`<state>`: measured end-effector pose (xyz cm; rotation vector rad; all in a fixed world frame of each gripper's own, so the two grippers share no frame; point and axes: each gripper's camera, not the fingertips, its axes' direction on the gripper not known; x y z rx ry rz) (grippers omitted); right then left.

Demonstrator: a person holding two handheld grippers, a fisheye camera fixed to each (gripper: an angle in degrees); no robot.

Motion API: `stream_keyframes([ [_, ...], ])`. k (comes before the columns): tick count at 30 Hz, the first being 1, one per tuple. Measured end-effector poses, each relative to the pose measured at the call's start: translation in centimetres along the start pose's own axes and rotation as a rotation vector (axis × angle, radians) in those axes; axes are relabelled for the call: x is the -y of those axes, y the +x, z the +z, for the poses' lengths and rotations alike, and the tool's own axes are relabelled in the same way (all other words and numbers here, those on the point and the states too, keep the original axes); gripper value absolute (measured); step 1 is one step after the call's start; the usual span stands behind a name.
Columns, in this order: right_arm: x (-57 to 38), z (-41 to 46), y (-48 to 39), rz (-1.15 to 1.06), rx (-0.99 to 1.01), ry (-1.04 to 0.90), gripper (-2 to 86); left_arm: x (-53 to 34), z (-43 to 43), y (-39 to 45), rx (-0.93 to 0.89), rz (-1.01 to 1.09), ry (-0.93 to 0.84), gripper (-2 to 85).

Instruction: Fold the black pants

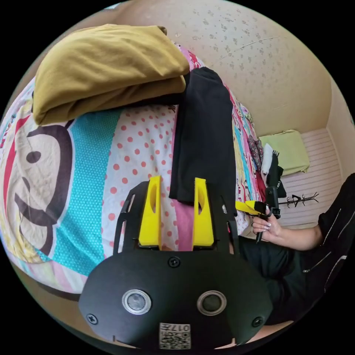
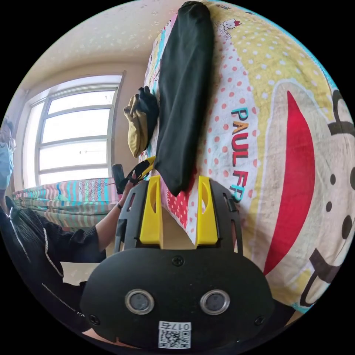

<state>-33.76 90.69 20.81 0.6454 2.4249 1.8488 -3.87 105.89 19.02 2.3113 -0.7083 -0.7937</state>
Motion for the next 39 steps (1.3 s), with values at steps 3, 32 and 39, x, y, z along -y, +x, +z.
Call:
stream_keyframes([
  [3,0.1,0.3,-0.1,0.026,0.077,0.01,14.3,1.0,0.2,-0.3,0.013,0.01,-0.032,13.5],
  [32,5.6,-6.5,-28.2,-0.111,-0.001,-0.224,3.0,-4.9,-5.4,9.4,-0.346,0.096,-0.154,2.0],
  [39,0.2,-5.9,-22.3,0.227,-0.062,-0.249,3.2,-14.6,4.2,9.2,-0.433,-0.086,-0.307,1.1],
])
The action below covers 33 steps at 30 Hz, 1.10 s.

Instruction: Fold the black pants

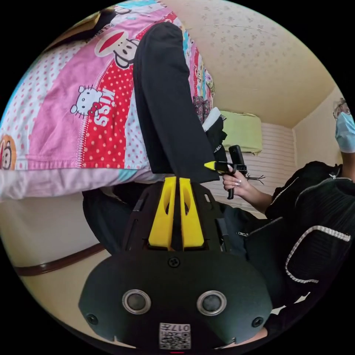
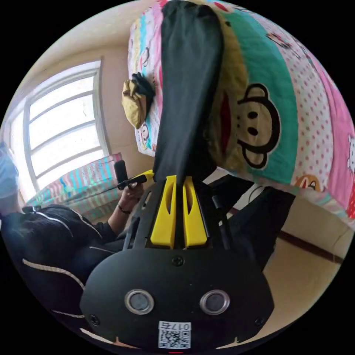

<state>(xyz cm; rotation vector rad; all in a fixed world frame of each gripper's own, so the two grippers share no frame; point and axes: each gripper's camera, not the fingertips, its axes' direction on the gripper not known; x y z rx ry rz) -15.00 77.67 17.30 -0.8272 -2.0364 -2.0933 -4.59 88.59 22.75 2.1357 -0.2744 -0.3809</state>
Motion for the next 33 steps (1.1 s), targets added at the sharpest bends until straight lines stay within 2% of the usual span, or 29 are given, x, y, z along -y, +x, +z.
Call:
stream_keyframes([
  [2,0.4,0.0,-0.2,0.033,0.068,0.028,3.2,0.2,1.0,-0.5,0.069,0.012,-0.024,1.3],
  [6,1.4,1.4,-4.5,-0.085,-0.044,-0.02,3.3,2.4,-2.1,0.4,0.053,0.089,-0.039,0.5],
  [10,1.4,2.5,-4.1,-0.001,-0.006,0.022,3.4,5.9,-8.6,1.8,0.108,0.166,0.08,-0.6],
  [13,1.2,3.7,-3.7,0.051,0.044,0.061,3.5,9.8,-9.6,2.6,0.186,0.255,0.11,-0.6],
  [18,1.8,5.0,-5.4,0.051,0.124,0.09,3.5,17.6,-1.5,3.6,0.346,0.511,0.026,-0.8],
  [20,2.0,5.2,-6.2,0.045,0.135,0.095,3.5,21.1,5.1,2.6,0.499,0.659,-0.018,-0.9],
  [22,2.3,5.5,-6.9,0.055,0.141,0.1,3.5,23.8,10.4,-1.1,0.603,0.647,-0.058,-0.9],
  [23,2.5,5.6,-7.3,0.059,0.144,0.104,3.4,25.8,14.3,-5.1,0.655,0.565,-0.156,-0.8],
  [24,2.7,5.5,-7.8,0.049,0.169,0.141,3.4,26.5,15.9,-7.1,0.644,0.529,-0.205,-0.8],
  [27,3.5,5.4,-8.6,0.087,0.133,0.152,3.5,28.0,15.6,-12.4,0.458,0.36,-0.171,-0.7],
  [30,3.5,5.5,-9.4,0.067,0.052,0.149,3.5,25.9,10.2,-13.2,0.339,0.33,-0.095,-0.3],
  [33,3.6,5.4,-8.7,0.112,0.155,0.164,3.5,19.8,3.3,-13.7,0.285,0.333,0.058,4.0],
])
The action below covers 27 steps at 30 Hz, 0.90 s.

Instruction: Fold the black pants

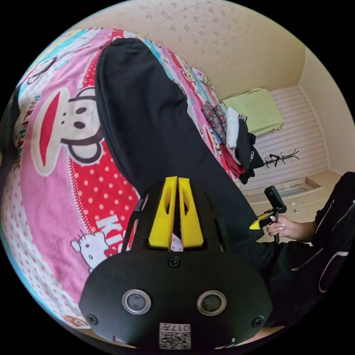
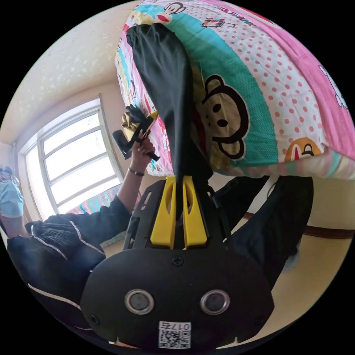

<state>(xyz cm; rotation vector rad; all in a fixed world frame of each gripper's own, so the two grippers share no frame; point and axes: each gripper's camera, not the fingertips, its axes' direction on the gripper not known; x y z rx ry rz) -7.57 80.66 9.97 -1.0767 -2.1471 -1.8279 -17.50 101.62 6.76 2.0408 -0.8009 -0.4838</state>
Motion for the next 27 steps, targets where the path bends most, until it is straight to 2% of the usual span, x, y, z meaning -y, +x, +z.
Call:
stream_keyframes([
  [4,0.4,0.0,0.5,0.066,0.108,0.026,3.5,-10.5,-3.2,-1.2,-0.034,-0.064,0.017,12.1],
  [7,0.6,-0.2,-1.1,-0.022,0.228,0.036,3.5,-16.5,-2.3,-0.7,-0.094,-0.068,-0.04,14.9],
  [9,0.7,-0.5,-2.4,-0.045,0.389,0.053,3.5,-18.7,-2.2,-0.6,-0.162,-0.078,-0.026,16.4],
  [12,1.2,-1.0,-5.5,-0.059,0.507,0.058,3.5,-20.3,-2.6,-2.2,-0.463,-0.144,0.069,17.1],
  [14,1.8,-1.0,-8.0,-0.078,0.492,0.036,3.5,-20.5,-3.1,-3.9,-0.677,-0.204,0.239,18.2],
  [17,2.7,-0.9,-12.2,-0.111,0.414,0.005,3.4,-19.6,-3.1,-5.6,-0.798,-0.257,0.442,21.3],
  [20,3.7,-1.2,-15.6,-0.135,0.426,0.014,3.4,-17.2,-2.2,-5.5,-0.868,-0.293,0.522,23.6],
  [22,4.2,-1.7,-17.5,-0.164,0.458,0.041,3.3,-15.3,-1.9,-4.6,-1.021,-0.282,0.536,22.0],
  [25,4.9,-2.4,-20.2,-0.207,0.469,0.041,3.3,-12.1,-3.9,-2.2,-1.326,-0.189,0.574,9.4],
  [27,4.8,-3.5,-21.9,-0.212,0.463,0.066,3.4,-11.6,-8.1,-1.1,-1.306,-0.166,0.648,5.2],
])
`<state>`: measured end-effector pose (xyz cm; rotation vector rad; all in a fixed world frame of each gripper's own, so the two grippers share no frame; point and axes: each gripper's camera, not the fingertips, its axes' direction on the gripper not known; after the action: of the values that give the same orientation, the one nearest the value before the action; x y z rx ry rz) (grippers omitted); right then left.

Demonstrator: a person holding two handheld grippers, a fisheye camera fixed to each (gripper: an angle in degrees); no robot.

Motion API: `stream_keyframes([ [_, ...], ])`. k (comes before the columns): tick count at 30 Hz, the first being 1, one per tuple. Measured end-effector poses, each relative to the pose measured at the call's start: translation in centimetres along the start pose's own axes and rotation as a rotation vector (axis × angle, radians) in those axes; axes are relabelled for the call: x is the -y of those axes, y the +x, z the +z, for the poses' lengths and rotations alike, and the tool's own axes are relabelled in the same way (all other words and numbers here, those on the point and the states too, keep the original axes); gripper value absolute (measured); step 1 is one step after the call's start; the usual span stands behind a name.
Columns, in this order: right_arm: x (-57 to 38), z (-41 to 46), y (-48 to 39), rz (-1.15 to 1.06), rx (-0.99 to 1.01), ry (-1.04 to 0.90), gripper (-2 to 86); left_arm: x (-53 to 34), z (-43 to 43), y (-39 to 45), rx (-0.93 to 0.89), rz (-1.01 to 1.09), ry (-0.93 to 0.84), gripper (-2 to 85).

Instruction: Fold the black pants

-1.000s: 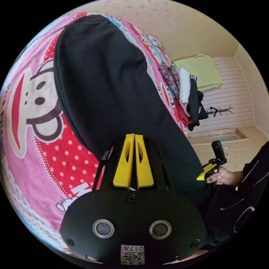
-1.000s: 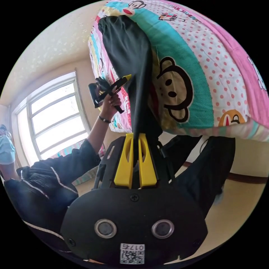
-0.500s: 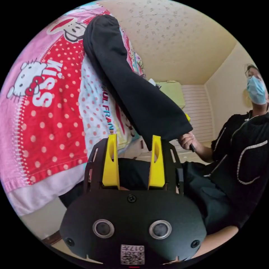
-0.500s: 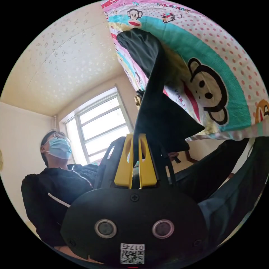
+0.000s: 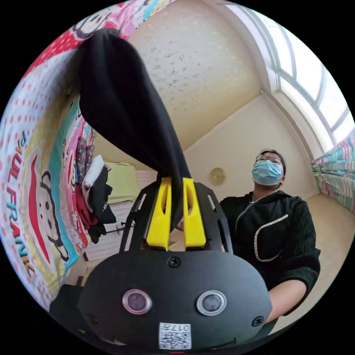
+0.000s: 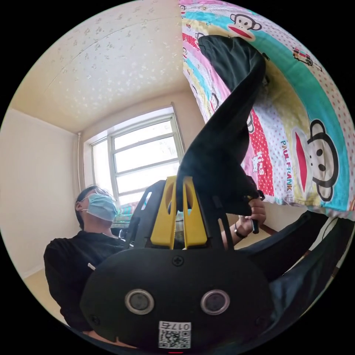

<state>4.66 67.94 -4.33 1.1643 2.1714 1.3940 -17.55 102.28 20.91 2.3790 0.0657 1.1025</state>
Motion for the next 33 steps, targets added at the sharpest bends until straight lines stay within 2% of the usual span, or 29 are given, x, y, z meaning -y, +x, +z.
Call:
stream_keyframes([
  [3,0.2,0.1,-2.8,0.001,-0.124,-0.061,3.4,3.0,0.9,7.5,0.117,0.015,-0.036,3.7],
  [6,-0.1,0.6,-5.1,0.051,-0.356,-0.149,3.4,5.9,2.9,14.5,0.395,-0.065,-0.181,3.1],
  [8,-0.7,0.2,-5.2,0.1,-0.356,-0.15,3.4,6.9,5.4,17.6,0.601,-0.248,-0.316,2.5],
  [11,-2.9,-0.8,-3.1,0.207,-0.277,-0.157,3.4,6.0,7.4,19.9,0.661,-0.352,-0.321,2.2],
  [15,-6.0,-4.1,1.5,0.398,-0.269,-0.122,3.5,2.1,9.0,18.7,0.776,-0.49,-0.329,2.1],
  [18,-5.3,-5.9,3.9,0.481,-0.276,-0.126,3.6,-0.9,9.6,16.2,0.843,-0.594,-0.27,2.4],
  [21,-0.8,-6.5,4.9,0.462,-0.306,-0.149,3.8,0.3,10.3,12.9,0.863,-0.634,-0.193,2.9],
  [25,7.0,-6.8,7.3,0.51,-0.162,-0.058,4.5,8.6,12.0,8.1,0.966,-0.582,-0.085,4.6],
  [28,15.6,-6.0,9.1,0.463,-0.122,-0.002,7.2,16.4,11.8,4.9,1.0,-0.511,0.068,11.8],
  [30,21.9,-5.6,10.0,0.393,0.017,0.047,13.9,20.4,11.5,3.6,0.927,-0.485,0.169,16.0],
  [33,25.4,-6.0,9.5,0.308,0.291,0.134,15.6,23.9,11.8,3.6,0.819,-0.394,0.309,16.5],
])
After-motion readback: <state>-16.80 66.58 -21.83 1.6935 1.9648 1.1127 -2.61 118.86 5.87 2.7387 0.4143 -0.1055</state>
